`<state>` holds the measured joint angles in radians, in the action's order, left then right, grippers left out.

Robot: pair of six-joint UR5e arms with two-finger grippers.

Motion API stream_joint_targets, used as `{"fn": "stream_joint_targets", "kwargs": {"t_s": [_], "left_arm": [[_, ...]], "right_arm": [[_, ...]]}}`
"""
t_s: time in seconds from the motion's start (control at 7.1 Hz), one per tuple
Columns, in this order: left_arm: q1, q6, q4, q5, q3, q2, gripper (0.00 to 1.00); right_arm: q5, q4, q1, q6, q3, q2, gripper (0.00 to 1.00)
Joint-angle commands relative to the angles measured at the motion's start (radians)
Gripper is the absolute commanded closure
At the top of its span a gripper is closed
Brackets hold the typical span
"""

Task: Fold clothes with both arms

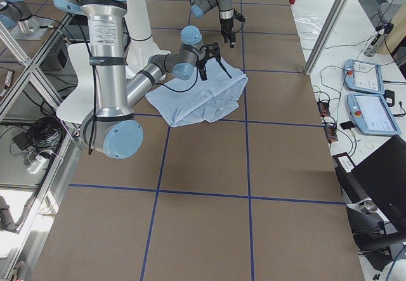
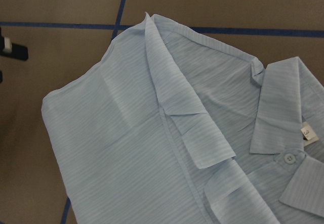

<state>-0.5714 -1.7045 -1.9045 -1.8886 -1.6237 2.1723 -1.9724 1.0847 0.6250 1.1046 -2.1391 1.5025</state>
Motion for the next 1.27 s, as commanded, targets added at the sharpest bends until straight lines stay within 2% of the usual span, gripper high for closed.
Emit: {"fn": "stream_joint_targets", "kwargs": {"t_s": [0.0,0.56,0.85,1.13], "left_arm": [[0.149,-0.084,0.070,0.083,-0.025,0.000,0.06],[0.127,-0.069,0.070,0.098,0.011,0.003,0.12],[0.122,-0.064,0.059,0.149,0.019,0.017,0.13],[0.122,-0.064,0.055,0.152,0.040,0.038,0.14]], "right_arm": [[0.001,0.000,0.021,0.001,0.028,-0.022,0.00],[0.010,0.000,0.021,0.001,0.044,-0.038,0.00],[0.012,-0.002,0.024,0.000,0.057,-0.038,0.00],[0.012,-0.002,0.024,0.001,0.062,-0.038,0.00]]}}
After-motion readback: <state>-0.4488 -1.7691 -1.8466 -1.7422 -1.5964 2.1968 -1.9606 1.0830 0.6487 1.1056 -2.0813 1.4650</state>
